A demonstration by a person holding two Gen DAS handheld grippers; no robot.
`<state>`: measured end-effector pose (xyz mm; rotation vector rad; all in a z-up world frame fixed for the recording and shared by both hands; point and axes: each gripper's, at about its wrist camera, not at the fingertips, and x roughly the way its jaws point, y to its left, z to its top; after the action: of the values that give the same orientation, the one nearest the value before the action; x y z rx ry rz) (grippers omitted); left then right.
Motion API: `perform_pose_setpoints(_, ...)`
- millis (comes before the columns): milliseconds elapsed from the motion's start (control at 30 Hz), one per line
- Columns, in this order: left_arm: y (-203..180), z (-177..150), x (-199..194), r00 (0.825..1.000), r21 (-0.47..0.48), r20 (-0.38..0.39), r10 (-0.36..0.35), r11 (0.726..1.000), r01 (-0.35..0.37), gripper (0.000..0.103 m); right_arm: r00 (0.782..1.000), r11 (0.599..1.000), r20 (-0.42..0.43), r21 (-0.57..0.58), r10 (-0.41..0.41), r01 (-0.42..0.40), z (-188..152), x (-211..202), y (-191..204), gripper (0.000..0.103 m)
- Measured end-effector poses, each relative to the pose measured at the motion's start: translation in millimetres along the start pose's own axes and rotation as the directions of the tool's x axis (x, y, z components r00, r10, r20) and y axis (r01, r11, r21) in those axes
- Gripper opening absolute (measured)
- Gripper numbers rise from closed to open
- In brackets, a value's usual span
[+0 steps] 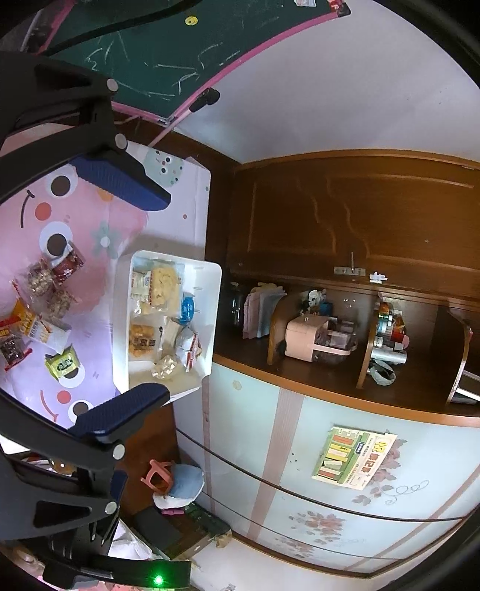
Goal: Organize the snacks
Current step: 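Move both tools back down over the remaining snacks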
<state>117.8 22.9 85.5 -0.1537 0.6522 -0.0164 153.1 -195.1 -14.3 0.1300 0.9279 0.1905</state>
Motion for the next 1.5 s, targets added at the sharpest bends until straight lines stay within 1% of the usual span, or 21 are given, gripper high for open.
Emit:
perform_pose_setpoints(167, 0, -17, -2, 1.0, 0.007, -0.022, 0.011, 1.0, -0.011, 0.094, 1.0, 0.999, -0.019, -0.031, -0.005, 0.004, -18, 3, 0, 0.063)
perform_pose_setpoints(367, 6, -47, 10, 0.996, 0.004, -0.087, 0.024, 1.0, -0.024, 0.094, 0.998, 0.999, -0.062, -0.052, -0.005, 0.001, -41, 15, -2, 0.063)
perform_pose_setpoints(467, 11, -62, 24, 0.99, -0.007, -0.135, 0.033, 0.999, -0.034, 0.094, 0.996, 0.999, -0.092, -0.054, 0.001, -0.006, -55, 25, -4, 0.063)
perform_pose_setpoints(600, 19, -85, 45, 0.978, -0.025, -0.202, 0.045, 0.998, -0.052, 0.094, 0.99, 0.998, -0.142, -0.052, 0.013, -0.021, -73, 43, -6, 0.063)
perform_pose_setpoints(767, 29, -111, 71, 0.959, -0.043, -0.277, 0.051, 0.997, -0.065, 0.094, 0.98, 0.997, -0.2, -0.074, 0.012, -0.028, -100, 67, -3, 0.063)
perform_pose_setpoints(867, 33, -126, 89, 0.945, -0.048, -0.321, 0.055, 0.996, -0.074, 0.094, 0.97, 0.995, -0.241, -0.088, 0.017, -0.039, -117, 84, 0, 0.063)
perform_pose_setpoints(933, 35, -137, 99, 0.934, -0.05, -0.351, 0.059, 0.995, -0.081, 0.094, 0.964, 0.995, -0.267, -0.095, 0.013, -0.039, -128, 94, 0, 0.065)
perform_pose_setpoints(1000, 38, -148, 111, 0.922, -0.056, -0.384, 0.055, 0.995, -0.083, 0.094, 0.958, 0.993, -0.286, -0.106, 0.011, -0.043, -138, 104, 3, 0.072)
perform_pose_setpoints(1100, 41, -162, 127, 0.903, -0.068, -0.426, 0.05, 0.994, -0.087, 0.094, 0.949, 0.991, -0.314, -0.128, 0.004, -0.046, -152, 118, 7, 0.078)
perform_pose_setpoints(1167, 43, -173, 140, 0.884, -0.08, -0.464, 0.048, 0.992, -0.096, 0.094, 0.943, 0.989, -0.332, -0.138, -0.005, -0.044, -161, 126, 9, 0.08)
perform_pose_setpoints(1333, 46, -196, 168, 0.844, -0.105, -0.536, 0.028, 0.989, -0.1, 0.094, 0.93, 0.985, -0.367, -0.17, -0.028, -0.037, -178, 147, 15, 0.086)
perform_pose_setpoints(1500, 43, -212, 192, 0.812, -0.094, -0.583, 0.03, 0.99, -0.105, 0.094, 0.92, 0.98, -0.39, -0.197, -0.049, -0.032, -191, 163, 21, 0.086)
